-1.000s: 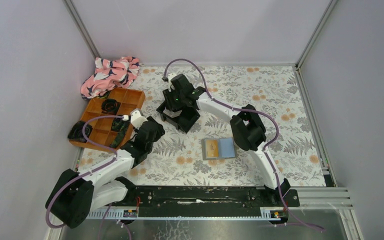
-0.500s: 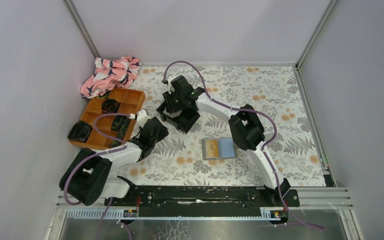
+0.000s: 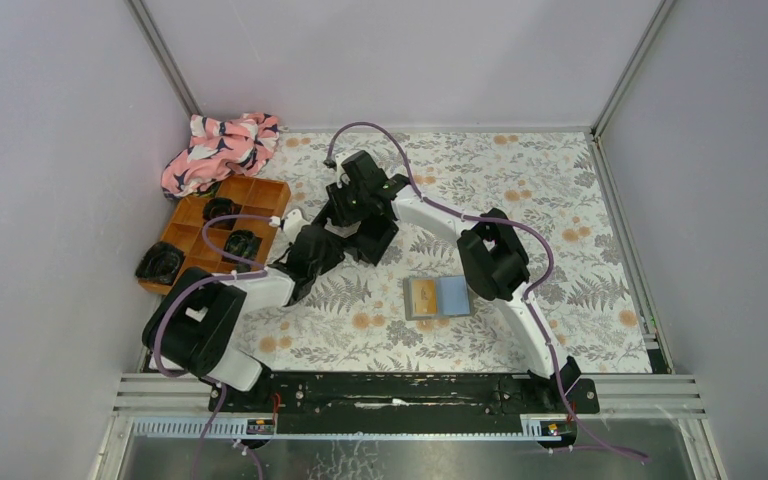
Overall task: Put the credit cards into the card holder
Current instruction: Pick up the credit card from the storage box.
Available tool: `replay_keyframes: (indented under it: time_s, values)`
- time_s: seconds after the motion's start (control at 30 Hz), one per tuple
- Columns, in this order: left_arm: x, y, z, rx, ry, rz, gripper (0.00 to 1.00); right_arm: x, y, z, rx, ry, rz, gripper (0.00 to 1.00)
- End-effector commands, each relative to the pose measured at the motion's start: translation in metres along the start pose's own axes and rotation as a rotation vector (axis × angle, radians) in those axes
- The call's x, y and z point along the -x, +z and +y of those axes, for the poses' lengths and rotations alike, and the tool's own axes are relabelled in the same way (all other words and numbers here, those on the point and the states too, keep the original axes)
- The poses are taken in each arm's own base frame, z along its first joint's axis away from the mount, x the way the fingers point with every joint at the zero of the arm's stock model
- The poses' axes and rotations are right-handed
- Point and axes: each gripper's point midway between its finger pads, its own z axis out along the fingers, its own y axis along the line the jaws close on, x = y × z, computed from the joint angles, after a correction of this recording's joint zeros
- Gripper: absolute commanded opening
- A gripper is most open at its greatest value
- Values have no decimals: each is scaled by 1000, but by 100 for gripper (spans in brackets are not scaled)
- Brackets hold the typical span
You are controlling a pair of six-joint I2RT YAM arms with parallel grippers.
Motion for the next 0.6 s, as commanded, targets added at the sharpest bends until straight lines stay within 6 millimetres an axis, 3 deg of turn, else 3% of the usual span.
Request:
replay_keyframes:
  time_s: [0.0, 0.57]
  values:
    - [19, 9, -21, -66, -30, -46, 50, 14, -18, 20, 57, 11, -27, 38]
    - [22, 17, -10, -46, -27, -29, 48, 31, -44, 31, 72, 12, -80, 31]
